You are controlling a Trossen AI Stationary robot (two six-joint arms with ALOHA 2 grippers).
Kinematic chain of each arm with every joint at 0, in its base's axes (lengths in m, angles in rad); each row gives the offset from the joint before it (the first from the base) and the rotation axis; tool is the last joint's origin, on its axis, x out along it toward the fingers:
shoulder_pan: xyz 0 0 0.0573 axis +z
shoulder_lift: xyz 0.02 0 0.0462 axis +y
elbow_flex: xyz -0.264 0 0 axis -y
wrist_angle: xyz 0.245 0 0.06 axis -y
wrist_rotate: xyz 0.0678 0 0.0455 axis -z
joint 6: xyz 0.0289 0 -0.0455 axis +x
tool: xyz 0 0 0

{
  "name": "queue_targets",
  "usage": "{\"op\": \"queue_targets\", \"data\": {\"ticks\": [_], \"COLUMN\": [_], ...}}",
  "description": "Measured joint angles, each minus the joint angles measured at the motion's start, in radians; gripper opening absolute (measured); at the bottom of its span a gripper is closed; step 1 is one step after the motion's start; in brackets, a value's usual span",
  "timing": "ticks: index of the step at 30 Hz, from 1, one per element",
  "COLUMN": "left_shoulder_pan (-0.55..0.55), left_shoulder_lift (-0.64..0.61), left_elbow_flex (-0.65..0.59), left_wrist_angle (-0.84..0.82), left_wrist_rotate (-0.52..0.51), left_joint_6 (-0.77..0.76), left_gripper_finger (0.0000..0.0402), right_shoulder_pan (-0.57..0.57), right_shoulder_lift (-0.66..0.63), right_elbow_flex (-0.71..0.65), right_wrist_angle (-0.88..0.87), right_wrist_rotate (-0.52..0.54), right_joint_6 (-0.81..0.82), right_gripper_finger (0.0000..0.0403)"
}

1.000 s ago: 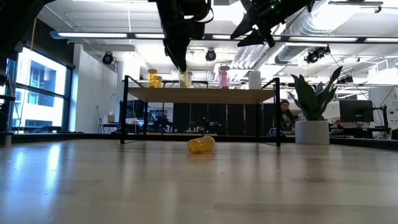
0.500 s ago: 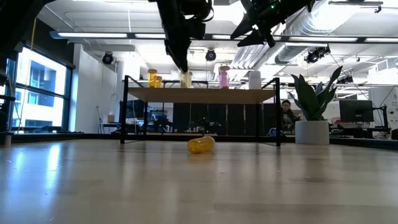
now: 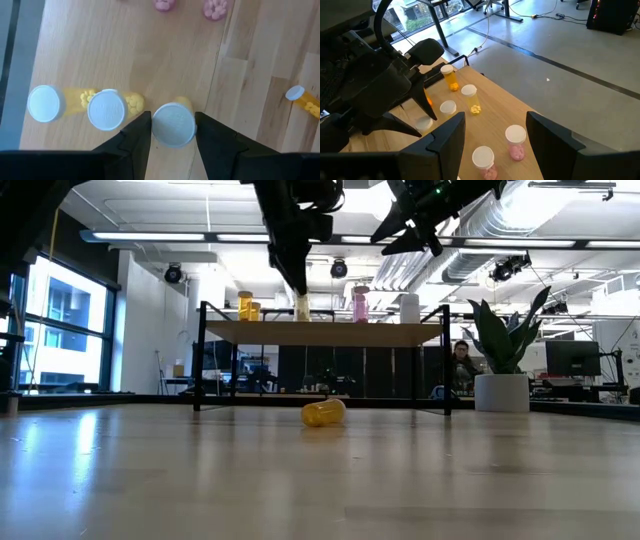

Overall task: Pick and place medicine bottles onto shelf by color
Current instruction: Put the yellow pill bottle on the shelf aligned with other yellow pill bottles, then put the transparent pill bottle on the shelf aligned with other white pill bottles

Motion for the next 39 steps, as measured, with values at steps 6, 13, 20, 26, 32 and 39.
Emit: {"op": "queue_targets", "data": {"ticks": [6,13,20,26,32,39], "left_shoulder_pan": [0.0,0.001,0.001,0.0,0.0,-0.001], "left_shoulder_lift": [0.0,0.0,0.0,0.0,-0.012,-0.042], "left_elbow_flex": [0.0,0.0,0.0,0.0,0.0,0.0], "left_wrist_angle": [-0.018,-0.019,-0.032,-0.066,-0.083,-0.153], "left_wrist_rotate": [0.0,-0.054,-0.054,-0.049,-0.043,-0.046], "left_joint_6": [-0.001,-0.008,-0.016,-0.024,-0.051,-0.069], "left_gripper_finger": [0.0154,0.0157,0.0149,0.0147,0.0154,0.0152], "right_shoulder_pan": [0.0,0.0,0.0,0.0,0.0,0.006], "right_shoulder_lift": [0.0,0.0,0.0,0.0,0.0,0.0], "right_elbow_flex": [0.0,0.0,0.0,0.0,0.0,0.0], "right_wrist_angle": [0.0,0.0,0.0,0.0,0.0,0.0], "right_wrist_rotate": [0.0,0.0,0.0,0.0,0.0,0.0], "right_joint_6": [0.0,0.0,0.0,0.0,0.0,0.0], "right_gripper_finger": [0.02,0.02,0.02,0.02,0.02,0.02]}}
